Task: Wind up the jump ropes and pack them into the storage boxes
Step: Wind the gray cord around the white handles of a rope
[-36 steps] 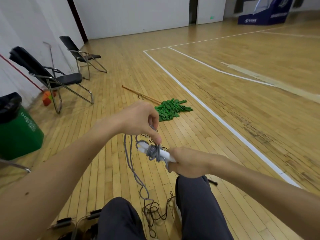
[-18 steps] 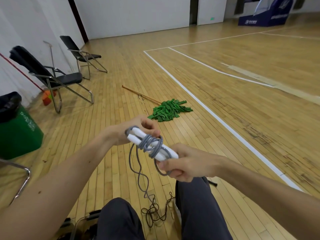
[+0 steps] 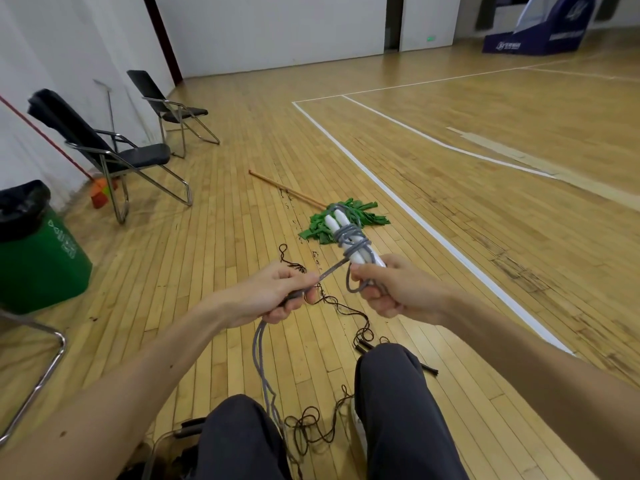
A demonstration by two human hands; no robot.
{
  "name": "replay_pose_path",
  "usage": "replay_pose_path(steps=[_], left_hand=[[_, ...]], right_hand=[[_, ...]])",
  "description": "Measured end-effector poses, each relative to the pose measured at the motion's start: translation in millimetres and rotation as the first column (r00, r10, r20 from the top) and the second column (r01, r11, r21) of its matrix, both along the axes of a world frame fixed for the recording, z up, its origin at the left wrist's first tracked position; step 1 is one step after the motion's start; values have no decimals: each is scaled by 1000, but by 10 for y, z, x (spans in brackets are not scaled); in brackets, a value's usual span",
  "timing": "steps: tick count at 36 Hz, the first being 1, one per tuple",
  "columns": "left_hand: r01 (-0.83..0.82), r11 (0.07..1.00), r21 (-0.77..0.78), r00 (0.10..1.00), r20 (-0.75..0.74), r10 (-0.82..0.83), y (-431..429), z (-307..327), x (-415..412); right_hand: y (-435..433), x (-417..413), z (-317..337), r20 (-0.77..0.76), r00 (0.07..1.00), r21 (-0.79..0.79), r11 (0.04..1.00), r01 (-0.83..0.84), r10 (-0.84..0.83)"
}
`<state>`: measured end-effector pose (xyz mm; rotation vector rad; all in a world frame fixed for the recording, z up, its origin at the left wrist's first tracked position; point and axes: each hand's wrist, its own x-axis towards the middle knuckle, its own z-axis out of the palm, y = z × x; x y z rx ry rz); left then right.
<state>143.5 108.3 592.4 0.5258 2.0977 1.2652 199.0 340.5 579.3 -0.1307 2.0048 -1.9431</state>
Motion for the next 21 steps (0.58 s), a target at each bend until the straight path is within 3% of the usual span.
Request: replay_pose_path(steps=[6,11,16,21], left_hand=[[-10,985,-170,991,-131,-12,-31,16,36],[19,929,-369,933,-328,-150,87,81,74],[-124,793,-596,725,-600,-338,174,205,113],[-261,698,-667,486,-715,-502,241,382,129]], right_hand=[[133,-128,-188,39,995,141,986,89,-95],[95,-183,-282,58,989,249,962,116,-135],[66,-199,-330,15,984,390,907,157,-177],[38,-181,-380,85,986,478,874,84,-141]])
